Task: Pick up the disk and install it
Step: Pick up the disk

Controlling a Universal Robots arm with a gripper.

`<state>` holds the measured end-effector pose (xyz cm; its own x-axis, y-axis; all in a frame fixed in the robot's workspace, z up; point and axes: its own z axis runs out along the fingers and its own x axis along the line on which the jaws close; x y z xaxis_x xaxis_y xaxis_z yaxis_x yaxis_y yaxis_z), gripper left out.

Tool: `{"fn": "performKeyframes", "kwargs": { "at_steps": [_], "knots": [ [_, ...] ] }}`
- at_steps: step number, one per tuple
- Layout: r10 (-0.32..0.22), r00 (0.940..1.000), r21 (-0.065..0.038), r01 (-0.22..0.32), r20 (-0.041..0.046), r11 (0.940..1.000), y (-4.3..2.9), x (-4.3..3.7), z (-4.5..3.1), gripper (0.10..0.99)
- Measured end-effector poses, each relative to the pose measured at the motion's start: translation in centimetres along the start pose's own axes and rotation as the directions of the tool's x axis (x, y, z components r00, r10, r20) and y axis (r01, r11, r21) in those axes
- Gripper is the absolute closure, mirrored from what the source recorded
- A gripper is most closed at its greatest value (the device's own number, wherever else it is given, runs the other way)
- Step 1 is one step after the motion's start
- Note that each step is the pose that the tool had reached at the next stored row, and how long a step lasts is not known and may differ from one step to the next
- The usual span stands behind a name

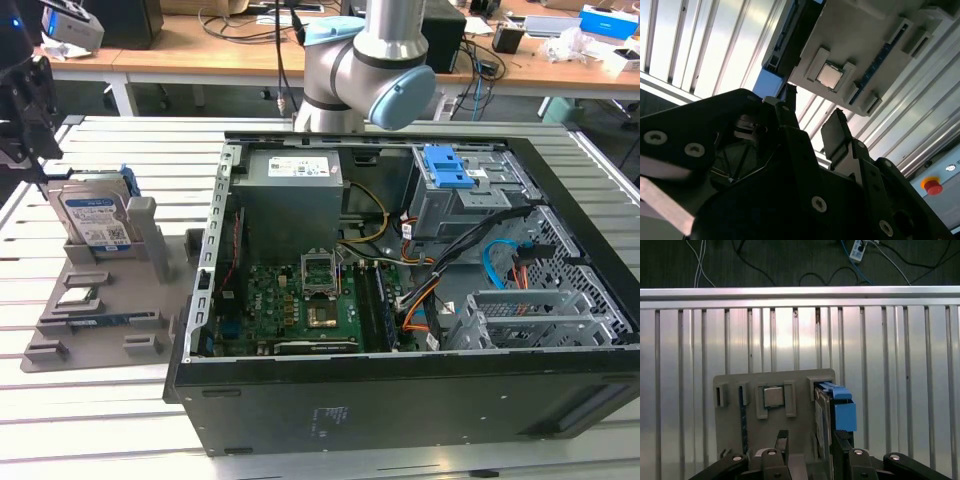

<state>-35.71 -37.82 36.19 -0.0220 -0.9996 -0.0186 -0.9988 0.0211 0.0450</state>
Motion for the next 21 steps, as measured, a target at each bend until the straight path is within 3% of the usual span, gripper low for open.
{"fn": "performKeyframes", "kwargs": {
  "at_steps": [8,15,17,21],
  "knots": [
    [0.000,1.0000,0.000,0.000,-0.0008,1.0000,-0.24,-0.32,0.69,0.604],
    [-0.001,1.0000,0.000,0.001,-0.0024,1.0000,-0.23,-2.23,1.32,0.604],
    [-0.003,1.0000,0.000,0.003,-0.0030,1.0000,-0.23,-3.12,1.78,0.604],
    [-0.009,1.0000,0.000,0.009,-0.0044,1.0000,-0.24,-3.53,2.72,0.604]
  ]
}}
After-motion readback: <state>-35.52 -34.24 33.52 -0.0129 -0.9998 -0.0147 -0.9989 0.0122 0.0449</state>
